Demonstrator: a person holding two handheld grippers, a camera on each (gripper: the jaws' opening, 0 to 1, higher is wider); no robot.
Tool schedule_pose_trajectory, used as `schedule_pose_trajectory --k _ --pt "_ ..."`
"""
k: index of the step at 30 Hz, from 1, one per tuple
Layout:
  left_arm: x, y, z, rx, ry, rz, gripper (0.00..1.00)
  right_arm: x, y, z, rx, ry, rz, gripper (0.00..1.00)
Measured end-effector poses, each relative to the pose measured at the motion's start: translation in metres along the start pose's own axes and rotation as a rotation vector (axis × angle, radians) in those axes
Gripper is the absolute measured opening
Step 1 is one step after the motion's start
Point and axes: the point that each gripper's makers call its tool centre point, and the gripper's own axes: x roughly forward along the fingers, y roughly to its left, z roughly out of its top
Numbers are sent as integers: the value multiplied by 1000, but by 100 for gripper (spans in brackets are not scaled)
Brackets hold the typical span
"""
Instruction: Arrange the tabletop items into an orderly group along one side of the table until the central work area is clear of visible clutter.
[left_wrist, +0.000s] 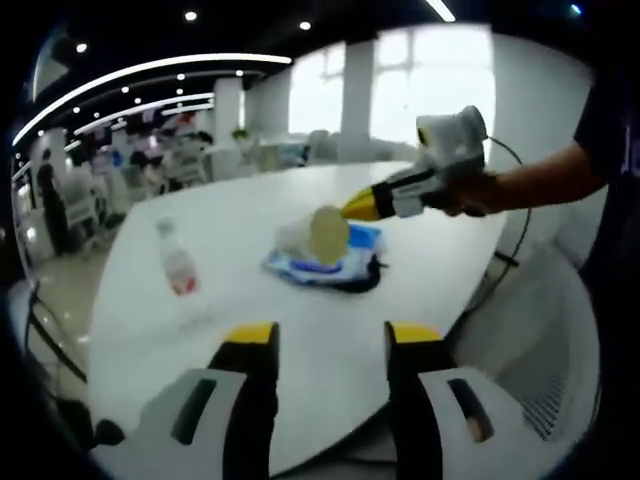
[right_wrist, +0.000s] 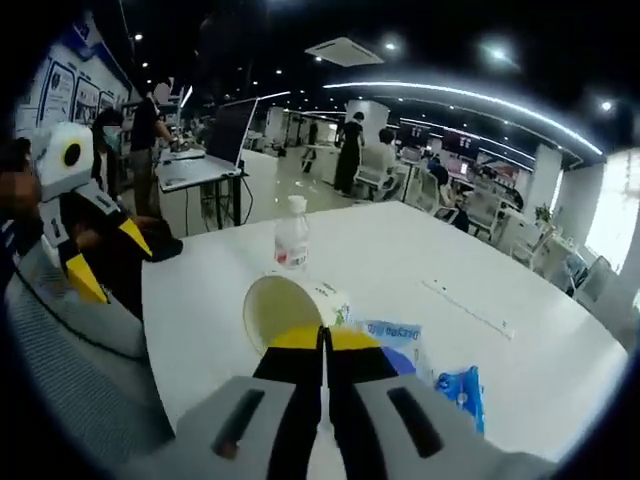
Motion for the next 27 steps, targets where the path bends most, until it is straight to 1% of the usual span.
schedule_pose_trajectory --k 2,3,4,7,9,11,13,14,18,20,24,27 --pt "0 1 7 19 -24 8 35 -5 5 4 17 -10 2 0" --pt "1 2 15 39 -50 21 34 -9 9 7 38 -16 6 0" --pt "1 2 17 41 -53 28 33 -11 12 9 48 -19 9 0" --pt "3 5 31 79 -98 56 31 -17 21 13 81 -23 13 0" --pt "4 5 38 54 -114 58 33 -20 28 14 109 -17 18 0" --pt "5 5 45 49 -140 55 31 -21 35 15 139 -9 27 0" --pt "5 6 48 50 -147 61 30 -23 41 14 159 -3 34 0" --pt "6 6 50 54 -152 61 29 -23 48 13 192 10 46 0" --pt "8 5 50 55 -151 54 25 -25 62 13 258 25 73 0" --pt "8 4 50 70 -151 50 23 -26 74 15 319 26 98 0" --pt "8 1 48 110 -147 49 21 -28 86 18 362 31 123 0" --pt "8 0 46 142 -134 49 21 -29 96 19 392 35 148 0"
